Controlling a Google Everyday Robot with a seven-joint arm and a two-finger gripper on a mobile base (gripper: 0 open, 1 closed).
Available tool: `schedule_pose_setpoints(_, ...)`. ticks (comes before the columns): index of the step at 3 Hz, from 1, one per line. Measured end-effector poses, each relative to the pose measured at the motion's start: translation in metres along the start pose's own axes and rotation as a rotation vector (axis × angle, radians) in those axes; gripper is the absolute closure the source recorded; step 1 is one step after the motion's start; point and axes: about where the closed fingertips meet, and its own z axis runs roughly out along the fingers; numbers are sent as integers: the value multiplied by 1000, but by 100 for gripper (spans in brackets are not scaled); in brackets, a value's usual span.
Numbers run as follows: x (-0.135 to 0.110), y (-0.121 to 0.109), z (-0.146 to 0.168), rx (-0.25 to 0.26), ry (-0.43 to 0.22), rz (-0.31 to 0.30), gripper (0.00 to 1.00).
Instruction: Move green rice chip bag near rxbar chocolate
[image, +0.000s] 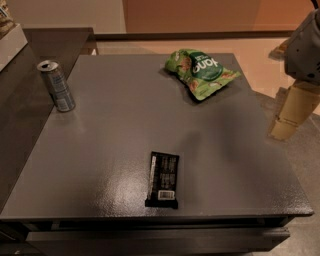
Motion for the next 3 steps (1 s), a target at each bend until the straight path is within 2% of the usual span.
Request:
schedule_pose_setpoints(1,-14,-22,18,11,-73,74,0)
schedule_pose_setpoints(2,-22,-56,46,4,-158,176,0)
schedule_pose_setpoints(3,-28,-87,74,1,-203,245,0)
